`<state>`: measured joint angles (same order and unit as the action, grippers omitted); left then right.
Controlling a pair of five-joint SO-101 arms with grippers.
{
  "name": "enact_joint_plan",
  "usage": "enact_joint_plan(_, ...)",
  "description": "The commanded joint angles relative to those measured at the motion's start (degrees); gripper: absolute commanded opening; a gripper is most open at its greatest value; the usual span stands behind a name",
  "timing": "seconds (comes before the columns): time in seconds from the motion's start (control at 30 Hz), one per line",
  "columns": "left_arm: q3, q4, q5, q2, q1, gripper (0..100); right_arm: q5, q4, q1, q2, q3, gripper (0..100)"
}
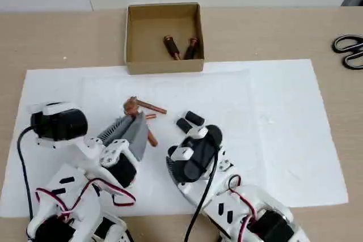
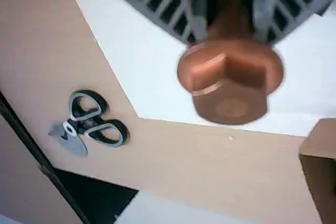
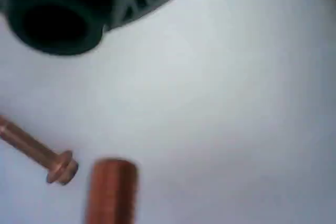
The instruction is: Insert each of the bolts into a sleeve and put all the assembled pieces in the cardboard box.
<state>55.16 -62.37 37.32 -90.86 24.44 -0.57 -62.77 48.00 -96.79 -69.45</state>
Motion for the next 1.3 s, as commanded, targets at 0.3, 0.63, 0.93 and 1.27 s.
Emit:
enact_joint_plan(0.3,3.1,1.8,0.4,-0.5,2.4,1,4.8,4.9,2.3,-0.1,-0.4,0.2)
enact_joint_plan(0.63,5.4,6.8,0.4,-0.4,5.7,1,5.4,6.3,2.3,0.0,-0.5,0.2)
enact_joint_plan(0.93,6.1,4.0,0.4,-0.4,6.8,1,5.5,6.5,2.0,0.0,-0.4,0.2)
enact_joint_plan(1.27,5.8,-2.8,-2.5,-0.8,12.8,1,5.5,6.5,1.9,0.0,-0.4,0.2)
